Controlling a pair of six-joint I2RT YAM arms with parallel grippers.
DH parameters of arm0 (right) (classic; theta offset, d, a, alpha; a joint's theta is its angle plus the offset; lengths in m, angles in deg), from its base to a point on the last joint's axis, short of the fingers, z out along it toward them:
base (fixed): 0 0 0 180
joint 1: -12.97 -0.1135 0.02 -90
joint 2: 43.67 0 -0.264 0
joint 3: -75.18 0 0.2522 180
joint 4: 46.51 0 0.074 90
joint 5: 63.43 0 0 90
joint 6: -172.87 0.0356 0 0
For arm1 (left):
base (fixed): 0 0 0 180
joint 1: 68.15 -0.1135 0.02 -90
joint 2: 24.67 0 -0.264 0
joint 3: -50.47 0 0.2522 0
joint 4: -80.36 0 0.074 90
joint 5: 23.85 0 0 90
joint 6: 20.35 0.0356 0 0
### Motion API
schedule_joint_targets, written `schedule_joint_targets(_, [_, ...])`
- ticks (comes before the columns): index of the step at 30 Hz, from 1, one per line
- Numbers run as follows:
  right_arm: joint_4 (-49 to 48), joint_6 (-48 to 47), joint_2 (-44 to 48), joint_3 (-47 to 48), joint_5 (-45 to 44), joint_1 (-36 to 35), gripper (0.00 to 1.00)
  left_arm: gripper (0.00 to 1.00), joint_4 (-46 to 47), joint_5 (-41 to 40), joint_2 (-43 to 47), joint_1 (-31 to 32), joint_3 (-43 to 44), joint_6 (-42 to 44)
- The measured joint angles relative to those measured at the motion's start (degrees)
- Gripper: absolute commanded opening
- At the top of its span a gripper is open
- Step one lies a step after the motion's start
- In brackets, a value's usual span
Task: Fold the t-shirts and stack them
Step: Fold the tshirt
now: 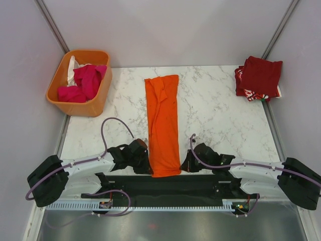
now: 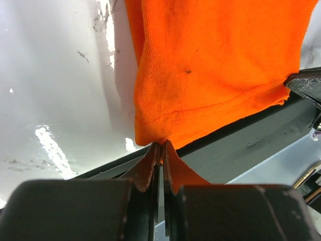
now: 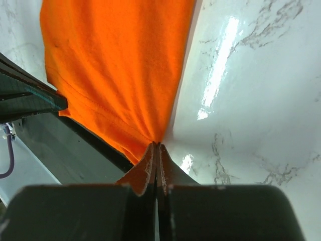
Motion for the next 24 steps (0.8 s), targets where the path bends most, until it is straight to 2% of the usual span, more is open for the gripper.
schedule_joint_targets(7, [5.9,1.1,5.5,1.3,-0.6,0.0,0.00,0.02,-2.4,0.4,4.2,0.0,1.4,0.2])
schedule_joint_targets(10, [11.1,1.0,5.7,6.4,-2.6,0.0,0.00,0.02,-6.5,-0.2,4.8,0.0,6.1,1.4])
schedule_joint_targets(14, [15.6,-0.5,4.4,15.3,-5.2,1.1,0.00,0.02,-11.2,-1.8,2.6,-0.1,17.9,4.6])
schedule_joint_targets(19, [19.7,-4.8,-2.2,26.6,-7.0,7.5,0.00,0.02,-13.4,-2.2,-1.7,-3.5,27.7,9.6])
schedule_joint_targets(24, [22.9,-9.6,-9.4,35.3,-7.2,15.3,0.00,0.02,-16.3,-1.5,-7.4,-11.4,34.7,15.2])
